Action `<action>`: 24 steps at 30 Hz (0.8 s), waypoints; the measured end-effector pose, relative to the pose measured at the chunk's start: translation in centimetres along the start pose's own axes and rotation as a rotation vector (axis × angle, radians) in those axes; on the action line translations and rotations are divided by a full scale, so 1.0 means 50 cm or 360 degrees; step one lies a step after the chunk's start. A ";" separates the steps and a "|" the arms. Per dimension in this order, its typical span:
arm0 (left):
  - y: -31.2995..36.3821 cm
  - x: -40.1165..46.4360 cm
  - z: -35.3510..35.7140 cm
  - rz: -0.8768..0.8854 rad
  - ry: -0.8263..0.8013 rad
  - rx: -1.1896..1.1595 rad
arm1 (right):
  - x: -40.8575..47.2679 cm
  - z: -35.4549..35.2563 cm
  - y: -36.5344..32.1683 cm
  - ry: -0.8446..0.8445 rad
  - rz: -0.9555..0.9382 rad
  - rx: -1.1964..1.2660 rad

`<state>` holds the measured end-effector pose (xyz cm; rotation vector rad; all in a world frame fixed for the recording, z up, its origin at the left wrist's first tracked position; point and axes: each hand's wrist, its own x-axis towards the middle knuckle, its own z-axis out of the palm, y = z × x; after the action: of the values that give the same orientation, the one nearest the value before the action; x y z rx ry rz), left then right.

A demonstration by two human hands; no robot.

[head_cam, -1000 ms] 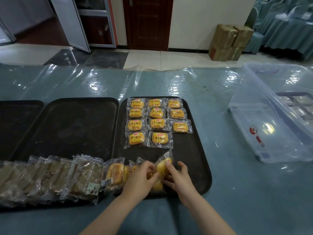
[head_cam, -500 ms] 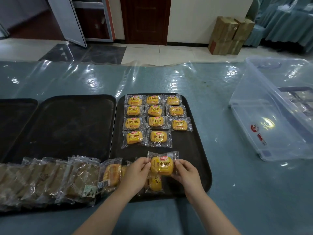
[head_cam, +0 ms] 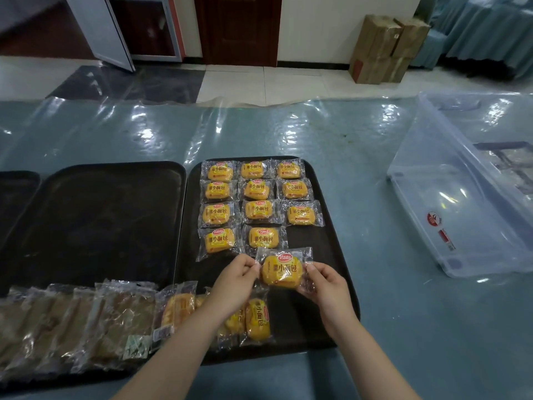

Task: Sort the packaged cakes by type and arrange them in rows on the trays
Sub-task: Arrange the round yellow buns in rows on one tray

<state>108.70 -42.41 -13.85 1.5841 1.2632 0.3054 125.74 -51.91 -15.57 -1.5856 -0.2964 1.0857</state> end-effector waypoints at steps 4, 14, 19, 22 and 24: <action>-0.005 0.020 -0.014 0.0027 -0.0032 0.0053 | 0.048 -0.018 -0.013 0.0131 -0.0017 -0.0089; -0.038 0.036 -0.029 0.0058 0.0013 0.0075 | 0.191 -0.062 -0.051 0.0407 -0.0021 -0.0313; -0.044 0.045 -0.025 0.0056 0.0004 0.0062 | 0.241 -0.060 -0.055 0.0435 -0.0042 -0.0517; -0.046 0.047 -0.025 0.0054 0.0001 0.0053 | 0.257 -0.052 -0.056 0.0428 -0.0020 -0.0531; -0.046 0.047 -0.024 0.0049 0.0001 0.0058 | 0.259 -0.049 -0.058 0.0427 -0.0005 -0.0538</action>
<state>107.51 -40.01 -16.12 1.6360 1.2520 0.3041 135.68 -43.58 -19.39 -2.0075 -0.3118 0.8361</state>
